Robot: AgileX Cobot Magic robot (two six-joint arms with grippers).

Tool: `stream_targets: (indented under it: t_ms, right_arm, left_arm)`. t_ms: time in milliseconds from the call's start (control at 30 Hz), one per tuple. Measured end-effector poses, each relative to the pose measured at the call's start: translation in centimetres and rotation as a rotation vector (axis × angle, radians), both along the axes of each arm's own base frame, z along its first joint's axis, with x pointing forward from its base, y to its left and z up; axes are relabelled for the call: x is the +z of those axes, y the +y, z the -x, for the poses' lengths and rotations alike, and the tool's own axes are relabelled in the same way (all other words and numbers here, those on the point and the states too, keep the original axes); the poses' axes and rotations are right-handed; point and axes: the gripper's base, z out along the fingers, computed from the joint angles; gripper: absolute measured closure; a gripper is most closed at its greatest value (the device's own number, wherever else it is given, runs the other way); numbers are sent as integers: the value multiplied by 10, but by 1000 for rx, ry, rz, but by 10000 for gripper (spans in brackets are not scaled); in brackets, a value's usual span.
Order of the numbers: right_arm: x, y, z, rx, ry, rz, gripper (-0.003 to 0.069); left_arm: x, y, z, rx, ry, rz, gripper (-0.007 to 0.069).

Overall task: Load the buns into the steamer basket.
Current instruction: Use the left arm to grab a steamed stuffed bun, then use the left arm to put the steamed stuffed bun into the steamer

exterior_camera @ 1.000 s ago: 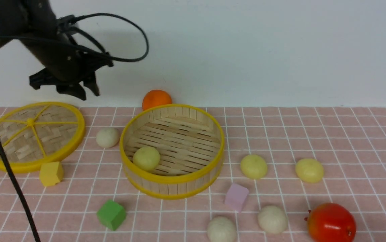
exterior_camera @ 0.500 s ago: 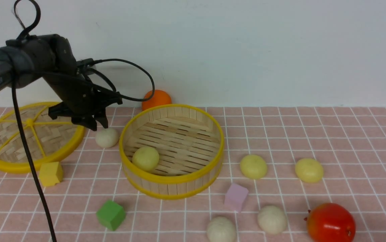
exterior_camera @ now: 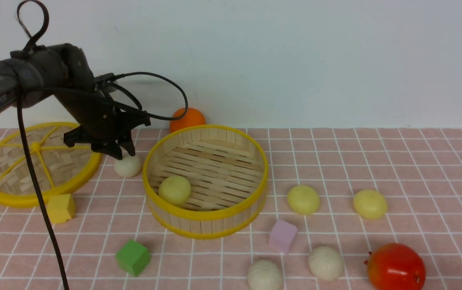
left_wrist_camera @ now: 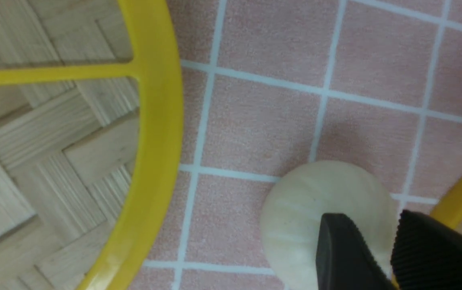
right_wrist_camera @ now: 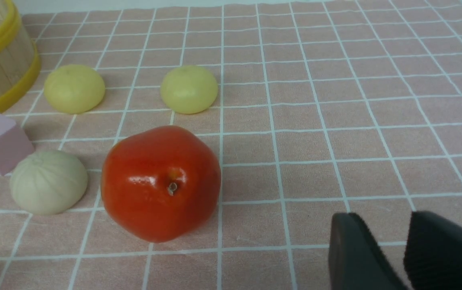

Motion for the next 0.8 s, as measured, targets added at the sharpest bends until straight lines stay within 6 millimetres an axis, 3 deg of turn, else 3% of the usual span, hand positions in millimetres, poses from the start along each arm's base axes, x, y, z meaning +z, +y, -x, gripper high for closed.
stream_targets:
  t_ms: [233,433,467,500,633,667,733,800]
  right_arm:
    - [0,0,0,0,0,0,417]
    - [0,0,0,0,0,0,417]
    - [0,0,0,0,0,0,417]
    - [0,0,0,0,0,0,417]
    - [0,0,0,0,0,0,417]
    - [0,0,0,0,0,0,417]
    - [0,0,0,0,0,0,417]
    - [0,0,0,0,0,0,417]
  left_arm:
    - [-13,0,-3,-1,17,-6,403]
    - [0,0,-4,-33,12,-16,583]
    - [14,-1,-5,-48,7,-21,612]
    - [14,-1,-5,-48,6,-21,612]
    - [79,-5,-2,-82,-79,11,612]
    - [85,-6,-1,-86,-88,16,612]
    - [116,-23,9,-139,-142,75,612]
    - [122,-35,13,-173,-150,104,612]
